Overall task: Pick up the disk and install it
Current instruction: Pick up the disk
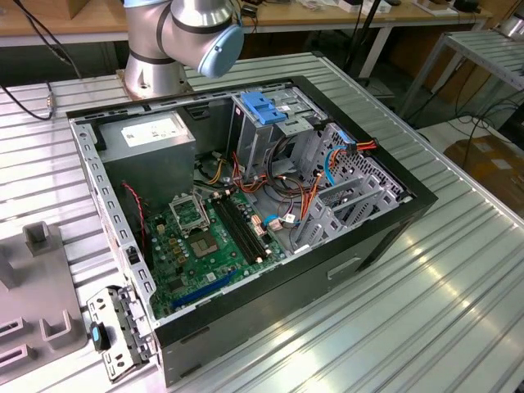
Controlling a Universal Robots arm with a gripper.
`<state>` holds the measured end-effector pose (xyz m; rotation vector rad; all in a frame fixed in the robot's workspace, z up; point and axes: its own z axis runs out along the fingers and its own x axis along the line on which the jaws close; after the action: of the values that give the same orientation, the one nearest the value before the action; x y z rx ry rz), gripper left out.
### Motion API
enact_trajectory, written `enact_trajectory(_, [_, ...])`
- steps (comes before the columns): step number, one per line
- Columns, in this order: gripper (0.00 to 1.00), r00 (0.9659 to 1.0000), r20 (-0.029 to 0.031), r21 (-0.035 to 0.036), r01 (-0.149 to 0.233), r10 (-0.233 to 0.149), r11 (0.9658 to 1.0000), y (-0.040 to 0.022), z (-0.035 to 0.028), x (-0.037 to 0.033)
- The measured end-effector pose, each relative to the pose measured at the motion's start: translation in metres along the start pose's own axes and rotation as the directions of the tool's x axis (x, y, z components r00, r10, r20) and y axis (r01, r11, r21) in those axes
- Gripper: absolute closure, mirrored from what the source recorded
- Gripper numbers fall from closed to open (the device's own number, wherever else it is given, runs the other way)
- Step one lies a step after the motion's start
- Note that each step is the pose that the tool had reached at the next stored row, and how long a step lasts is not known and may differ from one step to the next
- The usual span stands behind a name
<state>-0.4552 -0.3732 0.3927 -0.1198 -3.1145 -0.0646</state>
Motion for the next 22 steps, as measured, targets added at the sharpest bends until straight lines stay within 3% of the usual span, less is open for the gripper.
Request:
enact_trajectory(5, [0.89,0.9993,-0.0016,0.0009,0.038,-0.038,0.9993,0.0,0.0,0.0])
enact_trajectory(9, [0.89,0.9942,-0.0045,0.0025,0.107,-0.107,0.9942,0.0,0.0,0.0])
enact_trajectory(12, [0.89,0.9852,-0.0073,0.0038,0.171,-0.171,0.9852,0.0,0.0,0.0])
enact_trajectory(13, [0.89,0.9792,-0.0088,0.0044,0.203,-0.203,0.9792,0.0,0.0,0.0])
enact_trajectory(19, [0.89,0.956,-0.013,0.0058,0.293,-0.293,0.9561,0.0,0.0,0.0])
enact_trajectory(22, [0.89,0.9369,-0.0158,0.0064,0.349,-0.349,0.937,0.0,0.0,0.0])
